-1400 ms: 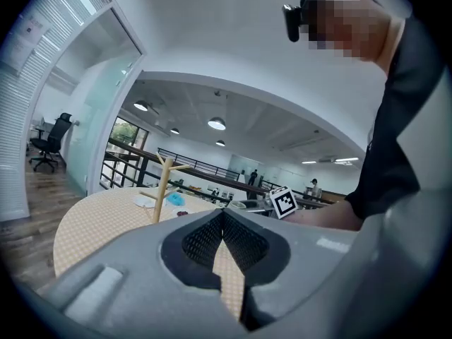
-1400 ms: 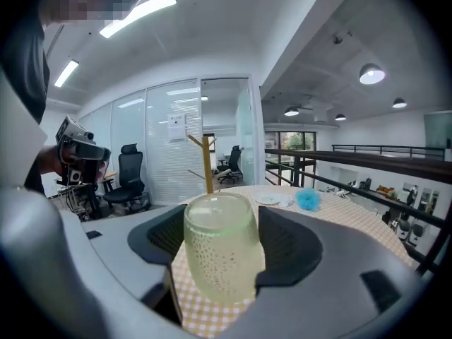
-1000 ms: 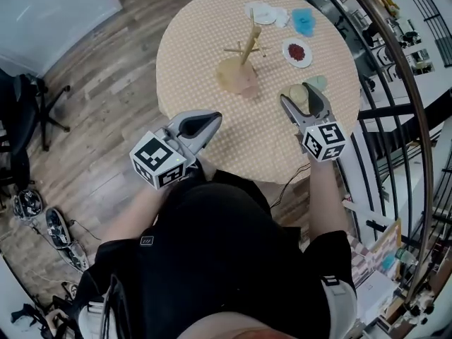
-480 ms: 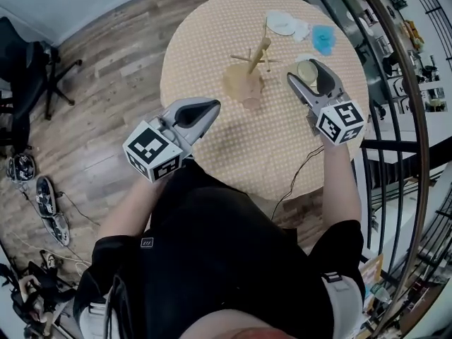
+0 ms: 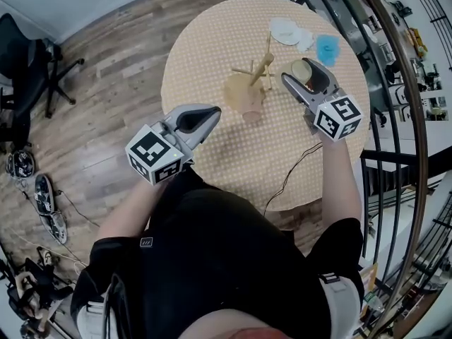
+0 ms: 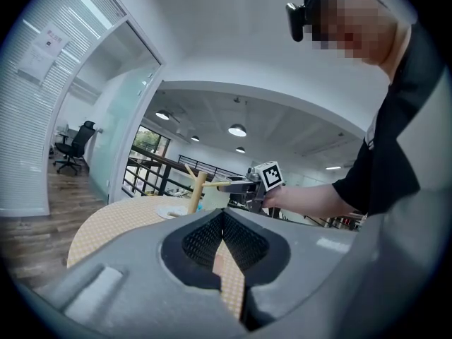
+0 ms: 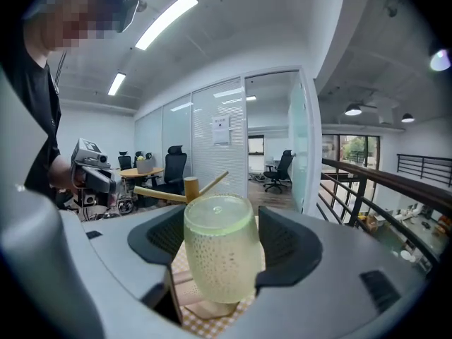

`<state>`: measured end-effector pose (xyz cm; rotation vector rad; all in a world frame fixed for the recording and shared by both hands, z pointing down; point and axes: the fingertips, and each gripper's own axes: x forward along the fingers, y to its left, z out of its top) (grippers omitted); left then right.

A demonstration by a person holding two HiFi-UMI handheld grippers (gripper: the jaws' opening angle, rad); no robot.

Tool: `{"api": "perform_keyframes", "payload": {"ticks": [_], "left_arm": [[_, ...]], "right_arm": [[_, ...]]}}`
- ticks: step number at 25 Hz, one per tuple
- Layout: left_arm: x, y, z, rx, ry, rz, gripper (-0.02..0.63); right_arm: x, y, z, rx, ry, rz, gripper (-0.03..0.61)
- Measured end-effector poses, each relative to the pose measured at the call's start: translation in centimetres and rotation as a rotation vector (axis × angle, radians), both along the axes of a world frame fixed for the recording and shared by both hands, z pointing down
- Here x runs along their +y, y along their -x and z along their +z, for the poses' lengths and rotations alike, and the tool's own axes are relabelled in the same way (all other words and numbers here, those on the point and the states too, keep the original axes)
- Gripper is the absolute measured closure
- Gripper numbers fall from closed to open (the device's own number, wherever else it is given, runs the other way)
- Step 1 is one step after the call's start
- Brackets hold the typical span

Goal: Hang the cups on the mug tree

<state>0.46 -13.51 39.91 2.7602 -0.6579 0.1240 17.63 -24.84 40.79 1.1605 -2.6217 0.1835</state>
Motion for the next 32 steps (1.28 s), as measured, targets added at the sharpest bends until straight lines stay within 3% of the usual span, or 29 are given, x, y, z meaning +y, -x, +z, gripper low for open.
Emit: {"api": "perform_keyframes", "payload": {"ticks": [13, 24, 32], "left_arm": [[-0.7, 0.1, 2.0, -0.017, 0.05, 0.029, 0.607], [-1.0, 1.6, 3.5, -0.021, 0.086, 0.026, 0.607], [-1.2, 2.1, 3.8, -0.02, 0.093, 0.037, 0.607]], "right_arm": [[0.1, -0.4, 3.2, 0.004, 0.12, -0.001, 0.255], [0.3, 0.2, 5.3, -0.019, 0.224, -0.071, 0.255], [0.9, -0.2, 7.7, 0.159, 0.255, -0.091, 0.255]]}}
